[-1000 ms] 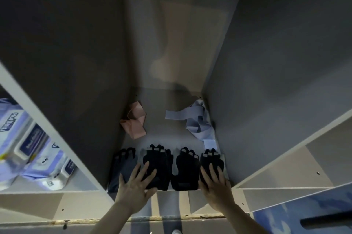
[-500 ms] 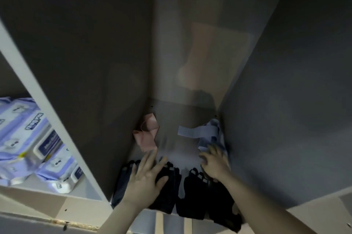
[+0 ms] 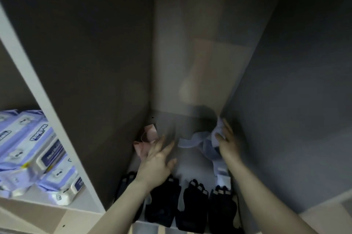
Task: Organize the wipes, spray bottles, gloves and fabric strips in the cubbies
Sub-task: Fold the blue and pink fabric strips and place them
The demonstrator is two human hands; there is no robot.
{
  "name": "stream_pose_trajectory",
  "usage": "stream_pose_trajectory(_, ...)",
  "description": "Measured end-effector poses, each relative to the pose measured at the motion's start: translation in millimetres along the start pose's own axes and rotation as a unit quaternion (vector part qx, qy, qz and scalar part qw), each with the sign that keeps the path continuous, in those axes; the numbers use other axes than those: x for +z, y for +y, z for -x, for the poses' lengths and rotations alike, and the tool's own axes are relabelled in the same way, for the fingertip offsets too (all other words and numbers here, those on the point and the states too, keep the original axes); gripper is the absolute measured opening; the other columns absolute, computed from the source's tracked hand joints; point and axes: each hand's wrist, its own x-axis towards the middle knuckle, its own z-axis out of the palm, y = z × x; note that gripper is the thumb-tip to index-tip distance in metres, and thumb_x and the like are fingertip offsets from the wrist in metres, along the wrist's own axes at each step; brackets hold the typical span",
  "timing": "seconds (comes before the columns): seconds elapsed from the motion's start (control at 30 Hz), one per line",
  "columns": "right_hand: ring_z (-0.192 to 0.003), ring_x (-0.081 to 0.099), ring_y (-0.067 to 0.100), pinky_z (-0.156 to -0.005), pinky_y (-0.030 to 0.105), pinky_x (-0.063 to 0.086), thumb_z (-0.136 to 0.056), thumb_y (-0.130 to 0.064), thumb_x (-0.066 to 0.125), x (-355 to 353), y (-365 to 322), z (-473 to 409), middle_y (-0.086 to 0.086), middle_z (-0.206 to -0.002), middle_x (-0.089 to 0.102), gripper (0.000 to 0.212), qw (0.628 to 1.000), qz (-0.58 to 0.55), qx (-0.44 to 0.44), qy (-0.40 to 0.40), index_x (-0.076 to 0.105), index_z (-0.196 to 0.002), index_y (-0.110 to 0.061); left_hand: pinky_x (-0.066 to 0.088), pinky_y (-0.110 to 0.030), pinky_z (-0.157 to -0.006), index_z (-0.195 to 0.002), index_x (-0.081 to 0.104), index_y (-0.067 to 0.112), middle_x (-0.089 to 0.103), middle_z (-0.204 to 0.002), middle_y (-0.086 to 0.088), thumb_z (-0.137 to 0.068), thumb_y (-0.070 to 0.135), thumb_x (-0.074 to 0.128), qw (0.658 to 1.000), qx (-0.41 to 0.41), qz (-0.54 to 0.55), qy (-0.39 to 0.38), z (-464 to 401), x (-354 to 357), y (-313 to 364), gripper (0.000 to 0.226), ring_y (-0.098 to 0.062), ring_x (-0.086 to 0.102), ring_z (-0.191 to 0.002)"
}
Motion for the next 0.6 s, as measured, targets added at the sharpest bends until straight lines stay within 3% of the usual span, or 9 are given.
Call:
stream_pose_trajectory(0.07,-0.132,0.035,0.012,-0.098,0.003,0.032,-0.093,0.010,0.044,-10,-32,4,-0.009,-0.139,0.034,0.053,0.995,-0.087,-0.047,0.018,0.037,-0.143,-0.006,0.014,-0.041,-0.119,-0.148,0.026,0.032,0.008,-0.161,0.003,-0.095,0.039,0.048,0.999,0.018,0.028,0.015,-1,-9,16,0.057,-0.016,0.004,-0.148)
stream_pose_trajectory(0.13,-0.130,0.040,0.011,-0.106,0.013,0.032,-0.089,0.010,0.049,-19,-54,6,-0.005,-0.140,0.041,0.047,0.984,-0.160,-0.069,0.033,0.050,-0.133,-0.008,0.016,-0.034,-0.117,-0.147,0.029,0.032,0.011,-0.160,0.004,-0.096,0.037,0.048,0.999,0.029,0.034,0.032,-4,-20,28,0.054,-0.014,0.007,-0.147)
stream_pose_trajectory(0.23,-0.122,0.051,0.016,-0.111,0.030,0.035,-0.088,0.005,0.054,-25,-89,16,0.008,-0.132,0.055,0.032,0.950,-0.301,-0.036,0.072,0.060,-0.115,-0.011,0.022,-0.034,-0.115,-0.145,0.034,0.034,0.017,-0.159,0.003,-0.095,0.039,0.049,0.997,0.031,0.034,0.055,-14,-37,37,0.053,-0.016,0.016,-0.146)
stream_pose_trajectory(0.3,-0.100,0.063,0.008,-0.096,0.023,0.045,-0.086,0.003,0.057,-30,-113,23,0.001,-0.106,0.070,0.026,0.927,-0.371,-0.026,0.059,0.072,-0.091,-0.019,0.026,-0.035,-0.116,-0.142,0.039,0.031,0.024,-0.157,0.002,-0.094,0.036,0.052,0.994,0.040,0.069,0.076,-20,-50,42,0.051,-0.015,0.022,-0.145)
stream_pose_trajectory(0.37,-0.082,0.068,0.001,-0.083,0.019,0.048,-0.074,-0.011,0.071,-35,-129,27,-0.011,-0.081,0.074,0.016,0.911,-0.409,-0.048,0.017,0.077,-0.069,-0.024,0.028,-0.033,-0.115,-0.139,0.046,0.027,0.034,-0.152,0.000,-0.093,0.033,0.055,0.983,0.058,0.129,0.117,-24,-62,51,0.047,-0.015,0.031,-0.141)
stream_pose_trajectory(0.4,-0.080,0.068,0.001,-0.081,0.019,0.049,-0.061,-0.021,0.080,-37,-138,30,-0.013,-0.077,0.074,0.008,0.903,-0.424,-0.064,-0.004,0.078,-0.066,-0.026,0.029,-0.031,-0.114,-0.137,0.048,0.026,0.040,-0.149,0.001,-0.092,0.031,0.057,0.974,0.068,0.165,0.138,-25,-68,56,0.046,-0.014,0.036,-0.138)
stream_pose_trajectory(0.47,-0.084,0.068,0.003,-0.081,0.019,0.051,-0.042,-0.032,0.089,-37,-150,32,-0.012,-0.080,0.074,0.030,0.889,-0.448,-0.084,-0.044,0.078,-0.069,-0.026,0.032,-0.031,-0.112,-0.137,0.048,0.027,0.044,-0.145,0.003,-0.090,0.034,0.060,0.961,0.083,0.214,0.155,-27,-75,64,0.049,-0.013,0.041,-0.135)
stream_pose_trajectory(0.53,-0.088,0.067,0.007,-0.084,0.021,0.050,-0.056,-0.026,0.086,-35,-166,30,-0.008,-0.088,0.073,0.025,0.875,-0.468,-0.095,-0.077,0.077,-0.079,-0.023,0.031,-0.032,-0.113,-0.143,0.039,0.029,0.039,-0.149,0.006,-0.087,0.040,0.063,0.964,0.088,0.219,0.124,-29,-75,69,0.062,-0.012,0.036,-0.137)
stream_pose_trajectory(0.6,-0.094,0.064,0.012,-0.089,0.025,0.047,-0.080,-0.012,0.068,-33,-183,24,-0.003,-0.095,0.070,0.015,0.862,-0.480,-0.119,-0.114,0.071,-0.094,-0.018,0.029,-0.032,-0.114,-0.148,0.027,0.030,0.031,-0.153,0.007,-0.082,0.042,0.068,0.970,0.070,0.227,0.053,-32,-69,72,0.079,-0.012,0.030,-0.140)
